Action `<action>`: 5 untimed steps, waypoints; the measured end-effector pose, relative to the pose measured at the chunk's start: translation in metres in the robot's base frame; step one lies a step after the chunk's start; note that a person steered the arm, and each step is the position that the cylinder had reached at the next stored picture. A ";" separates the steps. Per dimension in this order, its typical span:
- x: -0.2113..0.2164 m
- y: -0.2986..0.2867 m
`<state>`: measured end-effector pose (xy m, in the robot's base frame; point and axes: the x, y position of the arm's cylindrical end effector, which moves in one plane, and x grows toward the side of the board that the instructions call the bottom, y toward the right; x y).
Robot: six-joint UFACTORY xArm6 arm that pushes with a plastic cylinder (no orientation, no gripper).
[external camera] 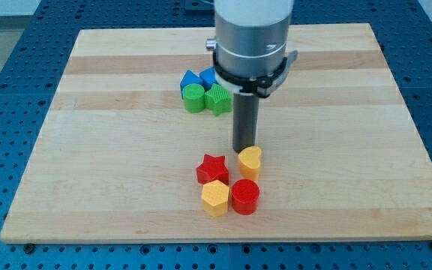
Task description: Move the yellow heart to the right of the red star
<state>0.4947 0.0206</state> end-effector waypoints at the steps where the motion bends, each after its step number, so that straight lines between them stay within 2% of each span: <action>1: 0.001 0.001; 3: -0.016 0.038; 5: 0.009 0.029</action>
<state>0.5039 0.0497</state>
